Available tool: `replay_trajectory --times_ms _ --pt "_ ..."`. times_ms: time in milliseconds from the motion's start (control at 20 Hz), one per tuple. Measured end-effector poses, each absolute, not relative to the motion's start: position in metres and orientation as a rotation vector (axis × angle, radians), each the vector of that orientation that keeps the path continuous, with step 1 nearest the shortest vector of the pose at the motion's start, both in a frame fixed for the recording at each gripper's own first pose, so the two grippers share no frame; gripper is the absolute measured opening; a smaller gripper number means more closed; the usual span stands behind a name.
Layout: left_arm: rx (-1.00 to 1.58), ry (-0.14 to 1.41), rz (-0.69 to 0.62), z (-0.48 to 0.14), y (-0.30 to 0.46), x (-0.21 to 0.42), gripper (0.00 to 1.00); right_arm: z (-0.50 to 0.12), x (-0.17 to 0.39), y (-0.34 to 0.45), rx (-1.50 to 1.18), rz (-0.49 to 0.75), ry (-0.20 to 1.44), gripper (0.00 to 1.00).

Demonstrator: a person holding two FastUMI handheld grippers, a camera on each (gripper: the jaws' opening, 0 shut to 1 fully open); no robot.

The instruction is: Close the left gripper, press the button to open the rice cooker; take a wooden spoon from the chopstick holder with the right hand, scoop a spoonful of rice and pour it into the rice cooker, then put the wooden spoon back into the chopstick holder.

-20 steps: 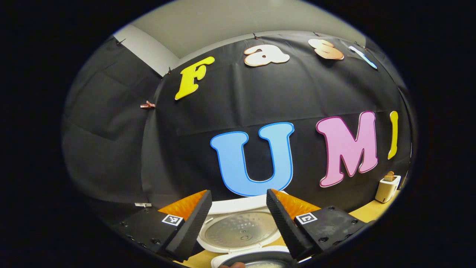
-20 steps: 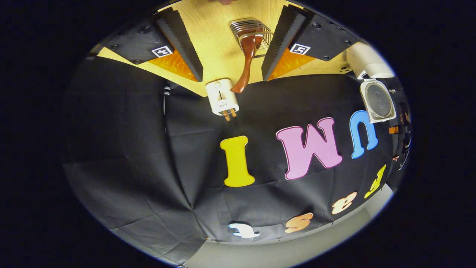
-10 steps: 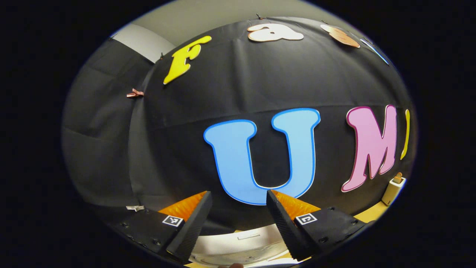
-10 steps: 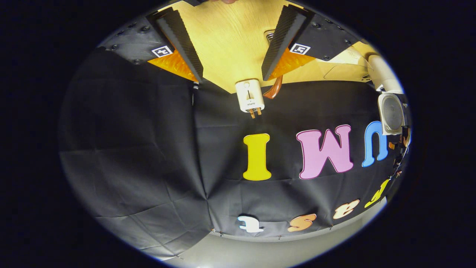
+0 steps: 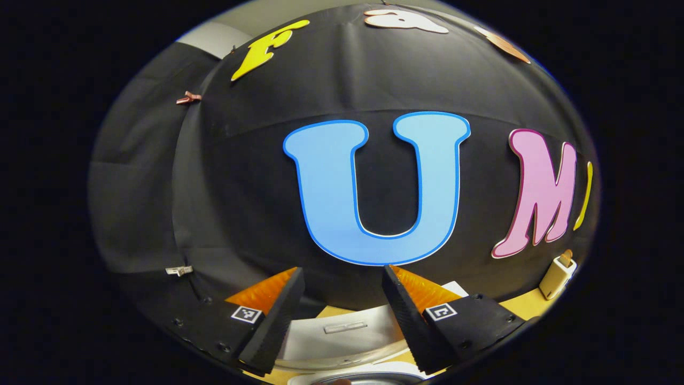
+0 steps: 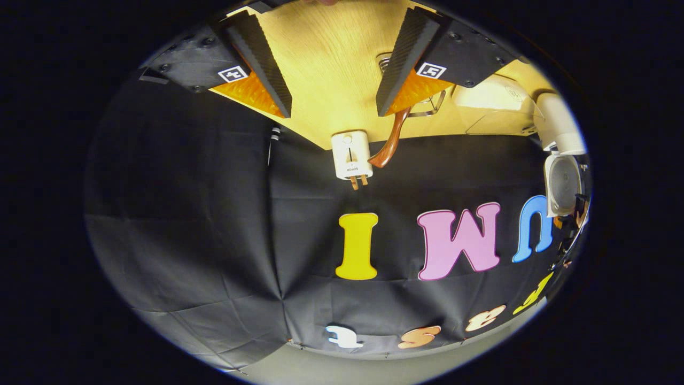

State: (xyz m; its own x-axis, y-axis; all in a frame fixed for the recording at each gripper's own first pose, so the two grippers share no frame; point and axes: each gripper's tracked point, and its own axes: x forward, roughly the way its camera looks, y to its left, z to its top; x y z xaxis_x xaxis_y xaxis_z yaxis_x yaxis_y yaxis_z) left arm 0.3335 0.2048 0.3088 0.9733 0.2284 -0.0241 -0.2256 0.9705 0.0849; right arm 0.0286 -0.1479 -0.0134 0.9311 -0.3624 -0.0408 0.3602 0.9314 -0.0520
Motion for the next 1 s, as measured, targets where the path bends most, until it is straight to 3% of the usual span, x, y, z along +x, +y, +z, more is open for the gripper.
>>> replay_trajectory --times_ms 550,1000 --pt "0.018 0.118 0.148 0.26 0.143 0.23 0.94 -0.015 0.048 -0.121 0.007 -0.242 0.084 0.98" --pt "-0.034 0.234 0.201 0.156 0.113 0.17 0.95 -0.022 0.05 -0.067 -0.069 -0.023 0.124 0.98"
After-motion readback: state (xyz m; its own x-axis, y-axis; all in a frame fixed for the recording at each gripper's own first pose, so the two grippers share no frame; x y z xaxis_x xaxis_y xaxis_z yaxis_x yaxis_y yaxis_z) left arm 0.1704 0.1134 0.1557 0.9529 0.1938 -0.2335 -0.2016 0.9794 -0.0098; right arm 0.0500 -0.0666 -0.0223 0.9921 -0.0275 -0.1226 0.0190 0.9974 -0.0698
